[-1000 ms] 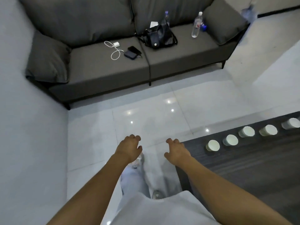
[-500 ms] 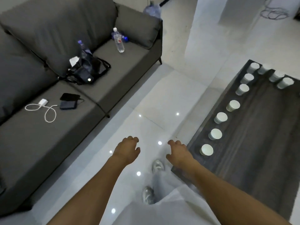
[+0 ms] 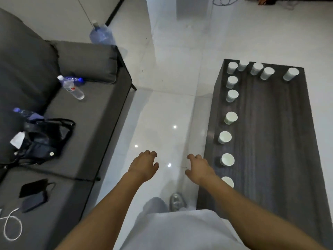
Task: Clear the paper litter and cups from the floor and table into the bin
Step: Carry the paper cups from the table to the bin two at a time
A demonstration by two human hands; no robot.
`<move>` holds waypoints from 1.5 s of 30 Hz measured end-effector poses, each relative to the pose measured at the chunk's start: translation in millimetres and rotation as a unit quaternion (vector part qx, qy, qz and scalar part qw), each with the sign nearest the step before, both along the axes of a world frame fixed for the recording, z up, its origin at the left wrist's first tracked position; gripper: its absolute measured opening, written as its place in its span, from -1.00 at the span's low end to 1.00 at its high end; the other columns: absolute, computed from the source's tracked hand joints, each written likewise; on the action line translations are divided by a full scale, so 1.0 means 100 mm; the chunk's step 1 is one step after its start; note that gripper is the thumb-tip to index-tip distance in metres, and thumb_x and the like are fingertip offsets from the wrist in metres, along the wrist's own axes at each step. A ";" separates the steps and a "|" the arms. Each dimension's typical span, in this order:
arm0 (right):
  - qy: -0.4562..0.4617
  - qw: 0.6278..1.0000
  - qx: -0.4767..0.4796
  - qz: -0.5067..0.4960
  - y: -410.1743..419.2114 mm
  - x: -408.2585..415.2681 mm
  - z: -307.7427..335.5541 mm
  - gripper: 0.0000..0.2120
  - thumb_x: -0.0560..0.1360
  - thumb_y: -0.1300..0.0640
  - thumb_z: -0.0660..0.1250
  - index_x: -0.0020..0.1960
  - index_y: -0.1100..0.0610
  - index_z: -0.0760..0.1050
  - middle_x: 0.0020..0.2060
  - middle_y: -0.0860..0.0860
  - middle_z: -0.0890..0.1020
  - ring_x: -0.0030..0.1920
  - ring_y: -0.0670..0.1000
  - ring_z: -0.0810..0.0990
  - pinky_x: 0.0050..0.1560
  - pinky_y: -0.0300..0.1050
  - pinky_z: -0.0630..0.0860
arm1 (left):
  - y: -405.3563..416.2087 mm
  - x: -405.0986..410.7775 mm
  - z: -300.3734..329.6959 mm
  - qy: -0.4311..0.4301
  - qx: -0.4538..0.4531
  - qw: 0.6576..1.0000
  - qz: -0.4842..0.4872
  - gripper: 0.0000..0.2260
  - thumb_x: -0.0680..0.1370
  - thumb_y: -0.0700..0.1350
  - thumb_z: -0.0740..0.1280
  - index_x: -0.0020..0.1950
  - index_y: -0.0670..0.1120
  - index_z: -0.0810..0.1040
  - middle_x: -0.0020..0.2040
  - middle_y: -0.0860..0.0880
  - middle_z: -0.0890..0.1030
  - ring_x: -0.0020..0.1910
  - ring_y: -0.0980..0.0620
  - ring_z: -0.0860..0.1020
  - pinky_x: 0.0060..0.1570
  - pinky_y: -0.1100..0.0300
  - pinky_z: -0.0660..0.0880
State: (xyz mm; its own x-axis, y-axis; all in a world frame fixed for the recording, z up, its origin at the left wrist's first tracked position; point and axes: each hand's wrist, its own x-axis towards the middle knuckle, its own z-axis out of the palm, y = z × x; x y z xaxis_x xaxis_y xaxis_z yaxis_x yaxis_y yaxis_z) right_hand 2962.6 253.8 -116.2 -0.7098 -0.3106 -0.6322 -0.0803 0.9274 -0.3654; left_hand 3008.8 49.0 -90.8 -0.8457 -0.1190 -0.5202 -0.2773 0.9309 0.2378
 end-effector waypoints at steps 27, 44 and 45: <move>-0.072 0.735 -0.003 -0.674 0.82 0.24 -0.18 -0.40 0.49 -0.07 0.37 0.44 0.06 0.25 0.35 0.12 0.37 0.34 0.19 0.36 0.30 0.05 0.40 | 2.00 -2.23 -0.33 -0.077 0.025 0.784 -0.616 -0.65 0.59 -0.03 0.23 0.35 -0.10 0.40 0.30 -0.11 0.47 0.26 -0.10 0.46 0.27 0.06 0.42; -0.123 0.692 -0.031 -0.711 1.41 0.11 -1.50 -0.43 0.52 0.11 0.31 0.46 0.07 0.18 0.37 0.10 0.33 0.37 0.15 0.29 0.30 0.07 0.39 | 3.06 -2.28 -1.75 -0.107 -0.078 0.696 -0.706 -0.47 0.50 -0.08 0.37 0.43 -0.08 0.30 0.38 -0.10 0.36 0.36 -0.12 0.32 0.35 0.04 0.31; -0.120 0.689 -0.030 -0.714 1.42 0.08 -1.63 -0.42 0.51 0.11 0.32 0.47 0.06 0.18 0.37 0.10 0.32 0.36 0.14 0.29 0.29 0.06 0.40 | 3.09 -2.28 -1.90 -0.095 -0.083 0.687 -0.716 -0.46 0.49 -0.07 0.37 0.44 -0.07 0.29 0.40 -0.10 0.33 0.36 -0.12 0.31 0.36 0.04 0.30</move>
State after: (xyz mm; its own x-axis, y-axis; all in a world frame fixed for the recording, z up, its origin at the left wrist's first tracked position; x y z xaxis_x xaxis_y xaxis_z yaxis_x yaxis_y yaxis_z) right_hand 2970.4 395.8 -279.4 -0.1964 0.5646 -0.8016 0.9681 -0.0183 -0.2500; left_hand 2781.0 358.0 -280.4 -0.0767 0.6920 -0.7178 0.9389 0.2924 0.1816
